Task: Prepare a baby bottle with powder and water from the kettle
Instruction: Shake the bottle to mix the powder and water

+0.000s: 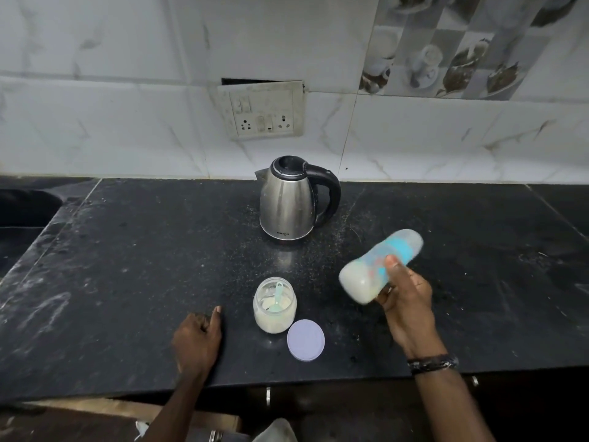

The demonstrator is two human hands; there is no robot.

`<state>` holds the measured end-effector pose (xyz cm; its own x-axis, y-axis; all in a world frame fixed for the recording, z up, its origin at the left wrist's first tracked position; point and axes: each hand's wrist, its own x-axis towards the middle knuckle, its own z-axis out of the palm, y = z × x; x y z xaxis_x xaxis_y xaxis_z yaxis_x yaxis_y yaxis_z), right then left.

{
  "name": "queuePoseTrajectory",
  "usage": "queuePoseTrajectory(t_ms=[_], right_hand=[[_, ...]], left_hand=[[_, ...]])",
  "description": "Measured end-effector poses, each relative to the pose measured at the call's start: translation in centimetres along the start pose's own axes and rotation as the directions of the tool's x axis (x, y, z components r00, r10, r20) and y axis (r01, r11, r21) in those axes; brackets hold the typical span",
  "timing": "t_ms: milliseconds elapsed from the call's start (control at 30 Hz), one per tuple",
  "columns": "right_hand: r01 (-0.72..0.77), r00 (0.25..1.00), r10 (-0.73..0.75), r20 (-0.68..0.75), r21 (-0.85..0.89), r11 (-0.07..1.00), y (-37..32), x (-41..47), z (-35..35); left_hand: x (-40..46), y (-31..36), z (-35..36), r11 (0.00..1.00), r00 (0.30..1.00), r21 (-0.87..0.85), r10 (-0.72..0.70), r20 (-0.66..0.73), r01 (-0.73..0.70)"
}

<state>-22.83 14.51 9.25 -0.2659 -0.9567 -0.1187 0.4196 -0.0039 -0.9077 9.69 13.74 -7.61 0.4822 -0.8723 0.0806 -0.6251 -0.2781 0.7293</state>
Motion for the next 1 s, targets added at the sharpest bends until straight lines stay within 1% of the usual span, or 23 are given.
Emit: queuePoseTrajectory(t_ms=[67,100,133,167,200,233,300,333,400,433,467,500,533,567,600,667,700,767,833,867,933,967,1000], right_hand=[[-0.027,0.991,0.039,-0.128,0.097,0.995,0.0,0.5,-0.2],[-0.051,0.993,0.055,-0.104,0.049,0.997,0.2,0.5,-0.2],[-0.073,0.997,0.072,-0.027,-0.051,0.996,0.6,0.2,0.0],[-0.067,0.996,0.076,0.055,-0.136,0.988,0.7,-0.3,0.3],[-0.043,0.995,0.057,0.080,-0.164,0.986,0.7,-0.5,0.5],[-0.018,0.996,0.030,0.083,-0.146,0.989,0.5,-0.5,0.5],[-0.025,0.999,0.025,-0.041,0.004,1.000,0.1,-0.1,0.4],[-0.044,0.996,0.047,-0.072,0.038,0.998,0.2,0.1,0.4],[-0.056,0.998,0.059,0.033,-0.085,0.995,0.4,-0.2,0.8],[-0.034,0.996,0.044,0.077,-0.128,0.991,0.4,-0.5,1.0],[-0.013,0.997,0.024,0.078,-0.129,0.992,0.3,-0.6,1.1],[0.009,0.998,-0.004,0.058,-0.084,0.996,0.1,-0.4,0.9],[0.009,1.000,-0.009,-0.014,-0.004,1.000,-0.3,-0.1,0.7],[0.005,0.997,-0.001,-0.079,0.054,0.999,-0.4,0.2,0.6],[-0.024,0.994,0.031,-0.101,0.063,0.998,-0.3,0.3,0.6],[-0.043,0.999,0.045,0.017,-0.109,0.993,0.1,-0.1,0.6],[-0.019,0.997,0.031,0.074,-0.149,0.989,0.1,-0.4,0.6],[0.019,0.997,-0.011,0.074,-0.102,0.995,-0.2,-0.5,0.4],[-0.012,0.998,0.013,-0.055,0.018,1.000,-0.6,-0.3,0.2],[-0.037,0.997,0.038,-0.065,0.023,0.999,-0.4,-0.3,0.4],[-0.028,0.998,0.035,0.050,-0.120,0.992,0.4,-0.8,0.7],[-0.012,0.996,0.026,0.089,-0.150,0.989,0.6,-1.2,0.9],[0.006,0.997,0.005,0.080,-0.130,0.992,0.5,-1.4,1.0]], left_hand=[[-0.2,-0.1,0.1,1.000,1.000,-0.005,0.005,0.005,-0.005],[-0.2,0.0,0.2,1.000,1.000,-0.005,0.009,-0.002,-0.009],[-0.2,0.0,0.1,1.000,1.000,-0.001,0.010,-0.012,-0.010],[-0.2,0.1,0.1,1.000,1.000,0.000,0.006,-0.019,-0.006],[-0.1,0.1,0.0,1.000,1.000,-0.002,0.003,-0.019,-0.003],[-0.1,0.0,0.1,1.000,1.000,-0.002,0.006,-0.016,-0.006],[-0.1,-0.3,0.2,1.000,1.000,-0.001,0.011,-0.008,-0.011],[-0.2,-0.4,0.3,1.000,1.000,0.001,0.006,-0.006,-0.006],[0.0,-0.6,0.3,1.000,1.000,0.009,0.003,-0.012,-0.003],[0.1,-0.7,0.3,1.000,1.000,0.007,0.003,-0.013,-0.003],[0.1,-0.6,0.3,1.000,1.000,0.001,0.005,-0.010,-0.005],[0.1,-0.6,0.3,1.000,1.000,-0.004,0.010,-0.007,-0.010],[0.0,-0.6,0.3,1.000,1.000,-0.010,0.019,-0.005,-0.019],[-0.1,-0.6,0.4,1.000,1.000,-0.017,0.023,-0.006,-0.023],[-0.1,-0.6,0.4,1.000,1.000,-0.023,0.019,-0.007,-0.019],[0.0,-0.5,0.3,1.000,1.000,-0.016,0.006,-0.013,-0.007],[0.1,-0.5,0.2,1.000,1.000,-0.006,0.010,-0.013,-0.010],[0.1,-0.4,0.2,1.000,1.000,0.004,0.024,-0.005,-0.024],[-0.2,-0.2,0.2,0.999,0.999,-0.008,0.033,-0.006,-0.033],[-0.3,-0.2,0.1,0.999,1.000,-0.009,0.031,-0.007,-0.031],[-0.2,-0.2,0.0,1.000,1.000,0.001,0.018,-0.007,-0.018],[-0.1,-0.2,-0.1,1.000,1.000,0.002,0.017,-0.005,-0.017],[-0.1,-0.2,-0.1,1.000,1.000,-0.001,0.022,-0.002,-0.022]])
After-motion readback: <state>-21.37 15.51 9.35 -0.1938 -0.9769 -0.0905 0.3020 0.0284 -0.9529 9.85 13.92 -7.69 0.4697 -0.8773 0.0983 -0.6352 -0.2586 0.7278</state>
